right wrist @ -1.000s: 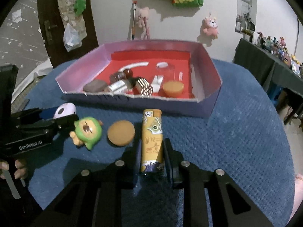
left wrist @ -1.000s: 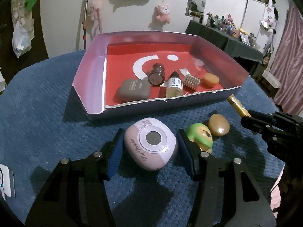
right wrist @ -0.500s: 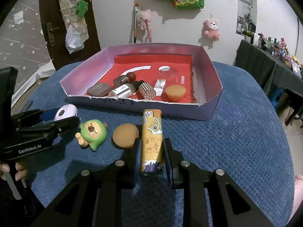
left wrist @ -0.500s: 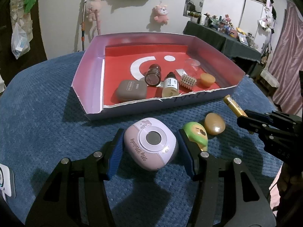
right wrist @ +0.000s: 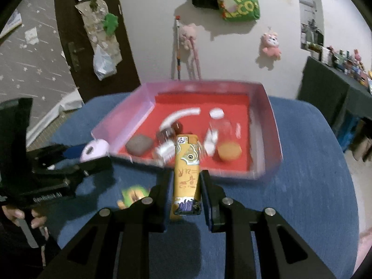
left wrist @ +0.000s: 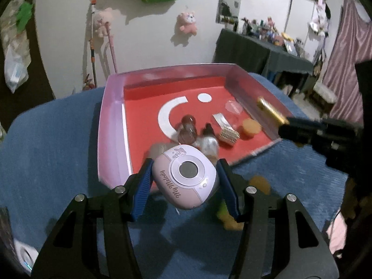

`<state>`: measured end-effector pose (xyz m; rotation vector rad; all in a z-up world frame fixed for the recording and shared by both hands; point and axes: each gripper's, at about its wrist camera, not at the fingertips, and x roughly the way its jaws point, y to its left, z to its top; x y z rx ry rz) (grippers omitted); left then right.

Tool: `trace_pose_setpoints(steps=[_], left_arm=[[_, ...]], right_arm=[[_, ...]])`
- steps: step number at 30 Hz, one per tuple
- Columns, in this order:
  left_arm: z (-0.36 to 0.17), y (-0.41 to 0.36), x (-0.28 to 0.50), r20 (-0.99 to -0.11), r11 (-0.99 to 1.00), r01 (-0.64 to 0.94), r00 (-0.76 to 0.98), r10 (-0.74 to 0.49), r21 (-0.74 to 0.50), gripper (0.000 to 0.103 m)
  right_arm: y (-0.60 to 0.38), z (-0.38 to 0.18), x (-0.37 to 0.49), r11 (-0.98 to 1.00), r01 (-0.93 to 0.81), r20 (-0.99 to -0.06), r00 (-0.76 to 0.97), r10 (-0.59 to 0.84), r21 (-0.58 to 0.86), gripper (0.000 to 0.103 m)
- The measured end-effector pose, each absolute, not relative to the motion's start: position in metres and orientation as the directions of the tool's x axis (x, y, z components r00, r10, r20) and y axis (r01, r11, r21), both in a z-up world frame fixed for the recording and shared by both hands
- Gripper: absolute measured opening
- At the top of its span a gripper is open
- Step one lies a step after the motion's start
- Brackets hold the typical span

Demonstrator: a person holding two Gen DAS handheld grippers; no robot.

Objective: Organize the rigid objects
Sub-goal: 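Carry the compact and lighter into the pink box and release both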

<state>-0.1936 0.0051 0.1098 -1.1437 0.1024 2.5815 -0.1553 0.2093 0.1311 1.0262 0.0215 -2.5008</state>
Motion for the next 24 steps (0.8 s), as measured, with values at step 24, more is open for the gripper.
trace_pose_setpoints(steps=[24], left_arm=[[0.068, 0.036, -0.330, -0.898, -0.916, -0.367, -0.440, 0.017, 0.163, 0.053]], right_arm=[[0.149, 0.085, -0.360, -0.913, 0.407, -0.902, -0.379, -0.206, 0.038, 0.025]])
